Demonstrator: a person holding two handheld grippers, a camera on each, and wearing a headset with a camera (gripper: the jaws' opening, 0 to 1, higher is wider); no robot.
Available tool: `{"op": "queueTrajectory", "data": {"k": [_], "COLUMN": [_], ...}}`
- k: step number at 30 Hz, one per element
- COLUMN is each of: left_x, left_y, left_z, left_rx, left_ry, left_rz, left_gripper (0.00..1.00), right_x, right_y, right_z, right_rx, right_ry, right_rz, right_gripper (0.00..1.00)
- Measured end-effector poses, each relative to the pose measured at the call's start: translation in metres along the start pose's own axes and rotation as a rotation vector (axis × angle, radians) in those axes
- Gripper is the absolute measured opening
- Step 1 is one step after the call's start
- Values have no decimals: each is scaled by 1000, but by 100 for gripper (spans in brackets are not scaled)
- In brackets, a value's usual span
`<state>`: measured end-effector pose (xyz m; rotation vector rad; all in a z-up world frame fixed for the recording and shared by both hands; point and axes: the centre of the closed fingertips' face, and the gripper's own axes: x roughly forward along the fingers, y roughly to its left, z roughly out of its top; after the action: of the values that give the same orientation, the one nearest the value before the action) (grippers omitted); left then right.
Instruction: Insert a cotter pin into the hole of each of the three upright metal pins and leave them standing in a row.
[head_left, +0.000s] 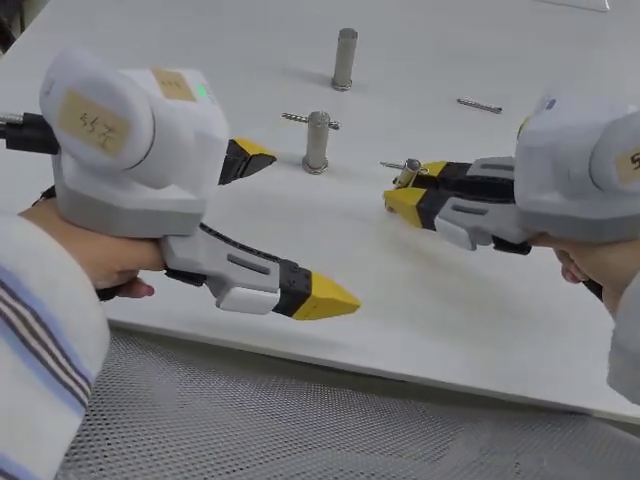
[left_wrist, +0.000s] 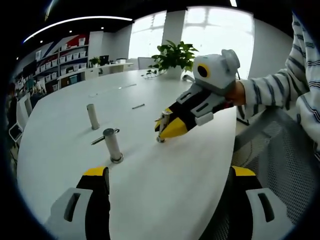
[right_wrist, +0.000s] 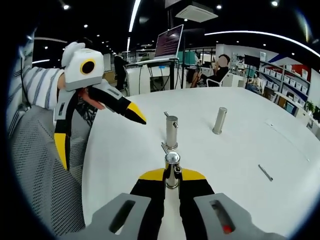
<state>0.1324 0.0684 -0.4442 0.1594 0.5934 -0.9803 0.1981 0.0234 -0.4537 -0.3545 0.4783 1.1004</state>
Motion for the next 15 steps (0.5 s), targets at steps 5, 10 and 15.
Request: {"op": "queueTrajectory", "data": {"k": [5, 10, 15], "left_x": [0, -1, -2], "left_y": [1, 3, 9], "left_z": [0, -3, -4], "left_rx": [-4, -12, -19], "left_ry": [3, 17, 20], "left_rz": [0, 7, 30], "left_gripper": [99, 99, 99], "right_x": [6, 11, 13], "right_y": [-18, -32, -36], "right_z": [-1, -4, -8], "right_rx": [1, 11, 18], "right_ry": [-5, -1, 5], "right_rz": [-17, -30, -34], "right_gripper": [4, 4, 4]}}
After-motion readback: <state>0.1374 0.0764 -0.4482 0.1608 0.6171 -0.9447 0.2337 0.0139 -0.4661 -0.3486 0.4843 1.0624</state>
